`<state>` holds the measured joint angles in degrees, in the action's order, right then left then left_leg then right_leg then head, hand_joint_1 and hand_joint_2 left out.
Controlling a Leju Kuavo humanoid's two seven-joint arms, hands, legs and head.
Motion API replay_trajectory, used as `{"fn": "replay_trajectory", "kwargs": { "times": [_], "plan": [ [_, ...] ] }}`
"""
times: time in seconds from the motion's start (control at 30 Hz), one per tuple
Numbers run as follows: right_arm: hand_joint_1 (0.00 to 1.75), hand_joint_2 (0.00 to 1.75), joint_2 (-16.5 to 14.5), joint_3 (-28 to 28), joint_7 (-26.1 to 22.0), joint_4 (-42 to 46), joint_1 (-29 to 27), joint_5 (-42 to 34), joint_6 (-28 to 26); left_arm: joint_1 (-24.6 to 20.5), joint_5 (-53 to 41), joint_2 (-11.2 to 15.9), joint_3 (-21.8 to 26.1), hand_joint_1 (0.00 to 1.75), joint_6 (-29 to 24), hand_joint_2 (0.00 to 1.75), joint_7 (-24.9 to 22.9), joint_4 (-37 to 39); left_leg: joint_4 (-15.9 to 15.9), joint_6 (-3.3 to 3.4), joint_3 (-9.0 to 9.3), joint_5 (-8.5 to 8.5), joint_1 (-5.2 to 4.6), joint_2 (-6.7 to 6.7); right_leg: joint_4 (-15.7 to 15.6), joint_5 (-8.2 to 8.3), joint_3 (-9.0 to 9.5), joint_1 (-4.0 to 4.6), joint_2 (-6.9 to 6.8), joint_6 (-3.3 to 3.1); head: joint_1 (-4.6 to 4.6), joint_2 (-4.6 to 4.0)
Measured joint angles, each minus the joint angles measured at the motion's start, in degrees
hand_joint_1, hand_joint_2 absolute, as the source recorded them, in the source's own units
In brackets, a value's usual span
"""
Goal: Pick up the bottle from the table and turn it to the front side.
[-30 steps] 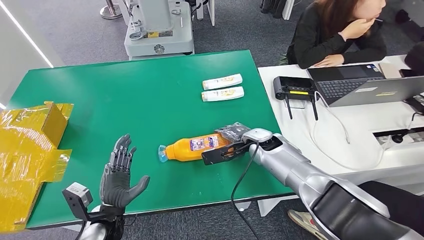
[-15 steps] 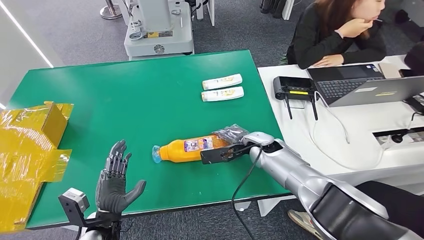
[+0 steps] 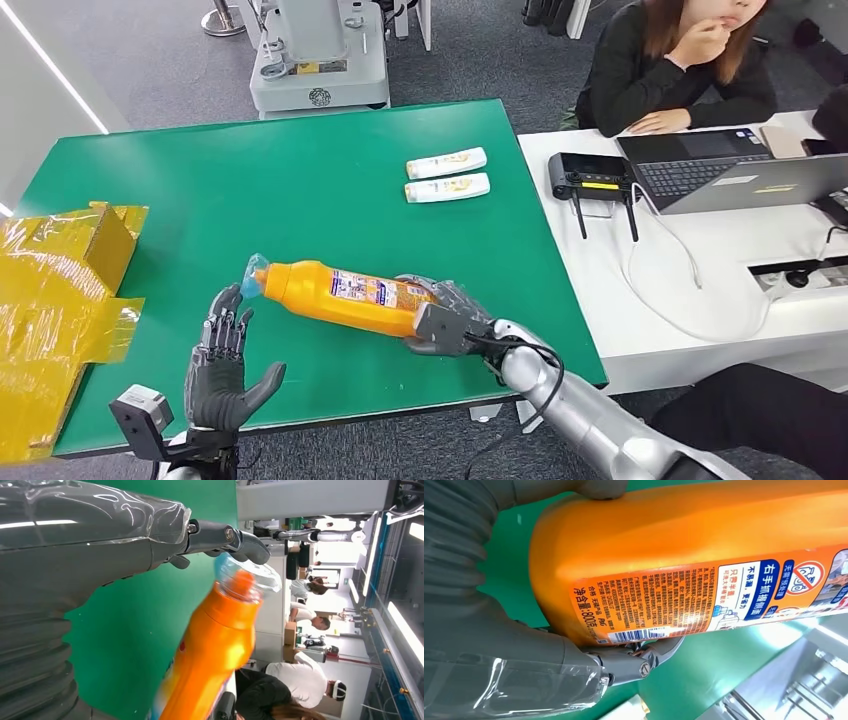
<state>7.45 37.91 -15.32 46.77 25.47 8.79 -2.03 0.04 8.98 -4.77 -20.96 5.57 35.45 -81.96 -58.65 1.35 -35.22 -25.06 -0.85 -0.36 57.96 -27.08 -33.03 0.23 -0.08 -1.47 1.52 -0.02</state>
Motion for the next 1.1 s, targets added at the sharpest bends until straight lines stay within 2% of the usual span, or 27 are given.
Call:
{"fn": "replay_trajectory", "kwargs": {
  "times": [0.2, 0.47, 0.57, 0.7, 0.8, 0.9, 0.97, 1.1],
  "plan": [
    [1.75, 1.75, 0.03, -3.25, 1.01, 7.73, -7.38, -0.07, -1.78, -0.26, 0.20, 0.08, 0.00, 0.00, -0.30, 1.75, 0.32, 0.02, 0.00, 0.00, 0.00, 0.00, -0.01, 0.02, 0.00, 0.00, -0.01, -0.01, 0.01, 0.00, 0.00, 0.00],
    [1.75, 1.75, -0.02, -6.59, 0.93, 12.49, -12.10, 0.01, -2.15, -0.40, 2.04, 0.12, 0.00, 0.00, -0.23, 1.75, 0.09, 0.02, 0.00, 0.00, -0.01, 0.00, -0.01, 0.02, 0.00, 0.00, 0.00, -0.01, 0.01, 0.00, 0.00, 0.00],
    [1.75, 1.75, -0.09, -7.64, 0.19, 13.64, -13.34, -0.01, -2.66, -0.37, 5.98, 0.12, -0.01, 0.00, 3.66, 1.75, -2.22, 0.02, 0.00, 0.00, -0.01, 0.00, -0.01, 0.01, 0.00, 0.00, -0.01, -0.01, 0.00, 0.00, 0.00, 0.00],
    [1.75, 1.75, -0.71, -8.97, -2.14, 14.65, -14.02, 0.04, -3.48, -1.35, 16.38, 0.17, -0.25, 0.00, 15.30, 1.75, -11.18, 0.30, 0.00, 0.00, -0.03, 0.00, -0.01, 0.03, 0.00, 0.00, -0.04, -0.01, 0.01, 0.00, 0.00, 0.00],
    [1.75, 1.75, -1.75, -9.51, -3.21, 14.73, -13.11, 0.04, -3.60, -4.22, 23.97, 0.39, -0.98, 0.00, 22.23, 1.75, -18.65, 1.71, 0.00, -0.02, -0.04, 0.03, -0.01, 0.03, 0.01, 0.04, -0.05, -0.01, 0.02, -0.02, 0.00, 0.00],
    [1.75, 1.75, -2.94, -9.63, -3.77, 14.28, -11.24, 0.02, -3.54, -8.20, 29.45, 0.67, -1.80, 0.00, 25.20, 1.75, -23.01, 4.41, 0.00, -0.03, -0.05, 0.12, 0.00, 0.06, 0.02, 0.14, -0.08, 0.00, 0.04, -0.06, 0.00, 0.00],
    [1.75, 1.75, -3.92, -9.62, -4.36, 13.37, -9.21, -0.08, -3.46, -12.09, 31.78, 0.94, -2.64, 0.00, 25.87, 1.75, -24.79, 6.84, 0.00, -0.07, -0.07, 0.21, 0.01, 0.05, 0.04, 0.20, -0.11, 0.00, 0.03, -0.06, 0.01, 0.00],
    [1.75, 1.75, -6.05, -9.45, -4.70, 11.69, -6.03, -0.26, -3.41, -19.39, 32.30, 1.34, -4.11, 0.00, 25.17, 1.75, -25.24, 10.91, 0.00, -0.13, -0.07, 0.27, 0.02, 0.06, 0.06, 0.26, -0.12, 0.01, 0.04, -0.04, -0.01, 0.00]
  ]
}}
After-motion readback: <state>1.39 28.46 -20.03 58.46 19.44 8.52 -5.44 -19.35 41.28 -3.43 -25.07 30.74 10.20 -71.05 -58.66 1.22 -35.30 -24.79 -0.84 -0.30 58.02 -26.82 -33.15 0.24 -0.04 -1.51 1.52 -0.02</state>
